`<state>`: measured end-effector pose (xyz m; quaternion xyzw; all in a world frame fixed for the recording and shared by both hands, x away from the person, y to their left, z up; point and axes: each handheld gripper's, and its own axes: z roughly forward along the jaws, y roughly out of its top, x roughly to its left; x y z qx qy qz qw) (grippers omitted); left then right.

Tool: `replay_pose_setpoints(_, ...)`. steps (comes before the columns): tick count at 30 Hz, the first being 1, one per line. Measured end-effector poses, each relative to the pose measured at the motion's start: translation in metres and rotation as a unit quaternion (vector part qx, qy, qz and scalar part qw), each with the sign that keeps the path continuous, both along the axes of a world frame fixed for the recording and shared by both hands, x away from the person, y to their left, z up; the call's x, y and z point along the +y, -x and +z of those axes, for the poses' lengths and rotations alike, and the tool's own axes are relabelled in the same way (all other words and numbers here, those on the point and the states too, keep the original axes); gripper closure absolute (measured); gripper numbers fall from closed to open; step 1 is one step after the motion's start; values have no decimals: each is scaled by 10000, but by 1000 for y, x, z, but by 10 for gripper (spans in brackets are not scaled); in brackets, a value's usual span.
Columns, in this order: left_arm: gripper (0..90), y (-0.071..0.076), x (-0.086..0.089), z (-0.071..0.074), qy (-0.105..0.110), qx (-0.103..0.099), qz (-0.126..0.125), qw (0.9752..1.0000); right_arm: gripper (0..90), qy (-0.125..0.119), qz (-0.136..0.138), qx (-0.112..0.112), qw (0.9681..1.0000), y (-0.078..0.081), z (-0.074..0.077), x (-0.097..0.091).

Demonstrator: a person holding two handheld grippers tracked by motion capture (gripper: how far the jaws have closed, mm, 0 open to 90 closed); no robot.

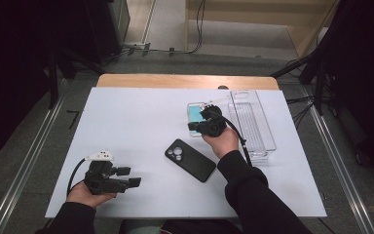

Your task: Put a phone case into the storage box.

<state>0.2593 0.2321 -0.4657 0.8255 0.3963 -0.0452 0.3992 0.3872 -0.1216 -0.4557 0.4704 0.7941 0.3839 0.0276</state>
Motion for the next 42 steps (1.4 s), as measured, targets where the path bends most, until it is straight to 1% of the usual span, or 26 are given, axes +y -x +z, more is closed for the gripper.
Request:
replay_pose_setpoints(3,296,0,1,0,4,0,3,10000,878,84,-153,112,9998,-7,-7,1)
replay_pose_setpoints(4,296,0,1,0,4,3,1,10000,878,152,-195,88,9997,-9,-10,1)
replay_pose_setpoints(8,297,0,0,0,-5,-3,-6,10000,878,237,-355,162,9990,-14,-19,1)
replay_pose_setpoints(10,298,0,0,0,-3,1,-5,10000,878,332,-429,236,9982,-16,-25,2)
replay_pose_setpoints(13,300,0,0,0,-6,-7,-24,10000,878,376,-491,302,9976,-19,-31,0)
replay_pose_setpoints(16,300,0,0,0,-7,3,-12,10000,878,445,-477,354,9972,-19,-37,-1)
replay_pose_setpoints(18,299,0,0,0,-11,0,-10,10000,878,373,-479,380,9974,-19,-40,-3)
replay_pose_setpoints(21,300,0,0,0,-36,-1,-23,10000,878,416,-466,412,9972,-19,-44,-2)
replay_pose_setpoints(24,299,0,0,0,-21,-5,-18,10000,878,398,-433,437,9973,-19,-46,-1)
replay_pose_setpoints(27,299,0,0,0,-20,1,-9,10000,879,475,-366,412,9973,-19,-45,1)
replay_pose_setpoints(28,300,0,0,0,-15,5,-10,10000,879,494,-359,417,9973,-19,-45,0)
replay_pose_setpoints(30,299,0,0,0,-20,-2,-22,10000,879,479,-360,507,9969,-19,-45,-2)
replay_pose_setpoints(34,299,0,0,0,-15,-5,-17,10000,879,475,-339,525,9969,-18,-45,-4)
replay_pose_setpoints(35,299,0,0,0,-11,-1,-11,10000,879,532,-306,529,9967,-17,-44,-5)
replay_pose_setpoints(42,299,0,0,0,-17,-3,-16,10000,879,605,-246,580,9962,-13,-42,-9)
